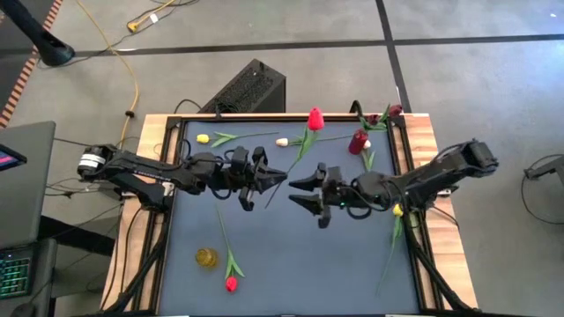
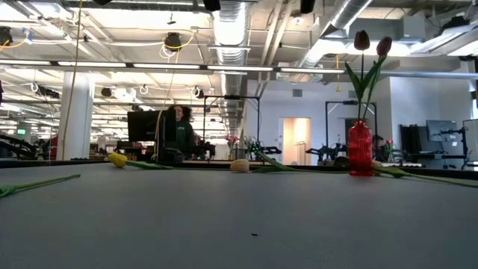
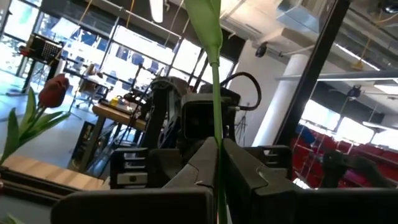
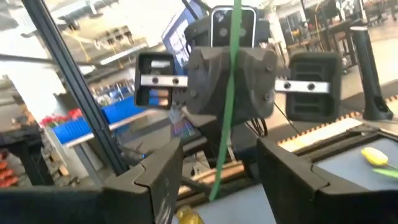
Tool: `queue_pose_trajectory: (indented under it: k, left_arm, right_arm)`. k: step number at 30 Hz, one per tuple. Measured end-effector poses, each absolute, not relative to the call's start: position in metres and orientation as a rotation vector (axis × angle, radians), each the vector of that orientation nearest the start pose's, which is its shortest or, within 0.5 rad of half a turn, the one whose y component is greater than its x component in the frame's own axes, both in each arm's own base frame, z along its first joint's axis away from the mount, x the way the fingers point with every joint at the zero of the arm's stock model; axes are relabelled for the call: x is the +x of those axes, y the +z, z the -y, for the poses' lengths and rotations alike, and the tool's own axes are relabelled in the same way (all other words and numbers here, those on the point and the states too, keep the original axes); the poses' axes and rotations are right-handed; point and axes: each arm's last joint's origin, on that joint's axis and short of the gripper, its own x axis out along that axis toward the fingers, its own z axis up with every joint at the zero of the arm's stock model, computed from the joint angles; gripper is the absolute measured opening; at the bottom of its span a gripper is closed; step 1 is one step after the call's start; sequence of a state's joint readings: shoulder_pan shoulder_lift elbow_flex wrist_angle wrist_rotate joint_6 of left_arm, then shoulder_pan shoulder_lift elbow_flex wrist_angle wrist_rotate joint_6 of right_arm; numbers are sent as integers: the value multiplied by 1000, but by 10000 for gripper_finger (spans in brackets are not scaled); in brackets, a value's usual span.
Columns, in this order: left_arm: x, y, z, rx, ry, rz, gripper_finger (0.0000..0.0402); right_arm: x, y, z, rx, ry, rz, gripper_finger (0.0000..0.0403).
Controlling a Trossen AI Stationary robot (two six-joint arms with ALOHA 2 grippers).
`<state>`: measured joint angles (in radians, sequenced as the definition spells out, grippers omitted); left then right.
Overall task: Sort flowers into vase by color
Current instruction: Put the right red flower into the red vase
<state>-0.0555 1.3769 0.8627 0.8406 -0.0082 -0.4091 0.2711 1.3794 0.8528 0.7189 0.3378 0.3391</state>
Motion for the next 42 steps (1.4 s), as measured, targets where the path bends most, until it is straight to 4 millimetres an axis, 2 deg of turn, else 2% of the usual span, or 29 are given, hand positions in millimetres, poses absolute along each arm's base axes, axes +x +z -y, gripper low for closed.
queue_pose_trajectory:
  k: [9,17,22,35,42]
  left_arm:
    - [305,321,17,-415,-105,261,0]
    - [306,317,17,-414,-92,222,0]
    - [306,317,15,-413,-72,226,0]
    - [306,317,9,-411,-45,230,0]
    - [306,315,9,-400,-32,208,4]
  right_arm:
    - [317,294,-64,398,-71,229,230]
    - [322,299,-61,333,-97,244,223]
    - [322,300,-59,320,-103,246,181]
    - [323,296,-55,305,-115,209,19]
    - [324,293,-56,300,-120,180,20]
